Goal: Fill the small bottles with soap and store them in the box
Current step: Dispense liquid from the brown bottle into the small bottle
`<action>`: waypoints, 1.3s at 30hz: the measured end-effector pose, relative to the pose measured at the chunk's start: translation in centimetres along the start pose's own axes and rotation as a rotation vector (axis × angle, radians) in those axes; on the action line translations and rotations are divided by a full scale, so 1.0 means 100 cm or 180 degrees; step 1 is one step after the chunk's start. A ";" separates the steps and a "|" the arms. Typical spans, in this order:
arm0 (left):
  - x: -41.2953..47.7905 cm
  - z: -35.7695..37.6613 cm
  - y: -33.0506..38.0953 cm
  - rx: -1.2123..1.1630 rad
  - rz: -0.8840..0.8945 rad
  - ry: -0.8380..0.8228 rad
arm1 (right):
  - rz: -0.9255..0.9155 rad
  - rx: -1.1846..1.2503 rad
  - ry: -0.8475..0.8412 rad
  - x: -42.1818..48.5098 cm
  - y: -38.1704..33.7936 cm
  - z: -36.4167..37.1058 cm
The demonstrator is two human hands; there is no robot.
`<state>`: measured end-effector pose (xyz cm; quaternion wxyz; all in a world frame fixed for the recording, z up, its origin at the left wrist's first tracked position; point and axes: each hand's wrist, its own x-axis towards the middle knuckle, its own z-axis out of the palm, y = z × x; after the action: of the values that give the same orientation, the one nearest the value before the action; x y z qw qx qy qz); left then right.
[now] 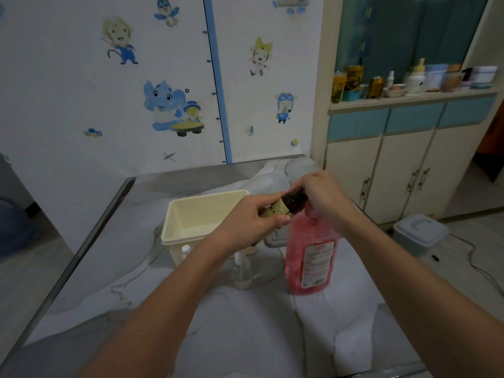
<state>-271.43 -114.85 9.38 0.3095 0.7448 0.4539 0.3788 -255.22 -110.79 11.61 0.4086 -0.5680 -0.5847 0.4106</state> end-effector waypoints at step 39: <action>0.013 -0.018 0.006 -0.0128 -0.0152 -0.0425 | -0.0719 -0.2001 -0.0071 0.008 -0.009 -0.011</action>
<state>-272.32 -113.73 11.19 0.3629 0.7510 0.4422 0.3297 -254.45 -109.98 12.83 0.2499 -0.5934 -0.7464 0.1683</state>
